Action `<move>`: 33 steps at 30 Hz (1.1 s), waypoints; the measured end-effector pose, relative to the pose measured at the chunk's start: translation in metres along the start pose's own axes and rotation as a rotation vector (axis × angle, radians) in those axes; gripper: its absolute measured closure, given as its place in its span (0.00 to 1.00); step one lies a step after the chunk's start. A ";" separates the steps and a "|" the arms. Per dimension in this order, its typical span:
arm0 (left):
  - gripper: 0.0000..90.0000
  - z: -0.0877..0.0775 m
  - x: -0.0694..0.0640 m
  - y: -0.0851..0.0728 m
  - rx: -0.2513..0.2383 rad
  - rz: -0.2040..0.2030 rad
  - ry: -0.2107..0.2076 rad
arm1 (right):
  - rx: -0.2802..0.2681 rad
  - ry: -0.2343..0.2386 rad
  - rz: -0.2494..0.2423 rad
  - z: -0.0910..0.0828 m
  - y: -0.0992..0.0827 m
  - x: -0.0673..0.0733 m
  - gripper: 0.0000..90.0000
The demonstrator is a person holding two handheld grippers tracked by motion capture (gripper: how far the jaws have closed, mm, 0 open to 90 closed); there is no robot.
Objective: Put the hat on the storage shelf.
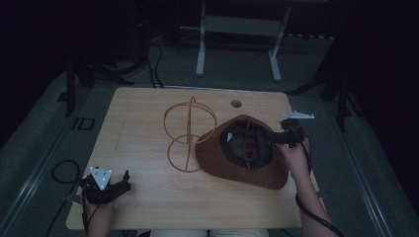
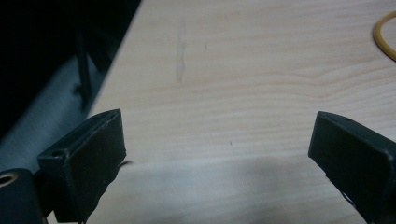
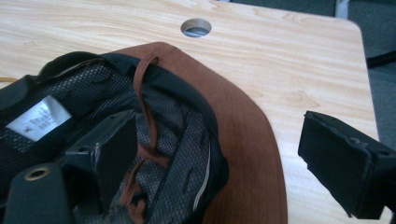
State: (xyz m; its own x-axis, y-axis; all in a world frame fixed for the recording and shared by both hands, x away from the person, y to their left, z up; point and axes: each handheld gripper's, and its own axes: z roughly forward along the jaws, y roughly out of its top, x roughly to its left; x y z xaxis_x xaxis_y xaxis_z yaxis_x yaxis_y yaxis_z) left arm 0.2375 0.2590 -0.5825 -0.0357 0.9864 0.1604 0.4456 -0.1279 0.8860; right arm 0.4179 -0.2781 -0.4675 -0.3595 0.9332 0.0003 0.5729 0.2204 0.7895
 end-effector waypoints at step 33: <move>0.03 0.007 0.004 0.003 0.102 -0.084 -0.031 | 0.227 -0.081 -0.057 0.082 -0.022 0.009 0.42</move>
State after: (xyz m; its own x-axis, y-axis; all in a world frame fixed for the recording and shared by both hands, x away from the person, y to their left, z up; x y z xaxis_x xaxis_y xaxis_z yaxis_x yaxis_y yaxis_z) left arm 0.2448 0.2629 -0.5824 -0.0496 0.9961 0.0727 0.5311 -0.0353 0.8466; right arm 0.4626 -0.2514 -0.5348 -0.3414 0.9349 -0.0966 0.7074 0.3233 0.6285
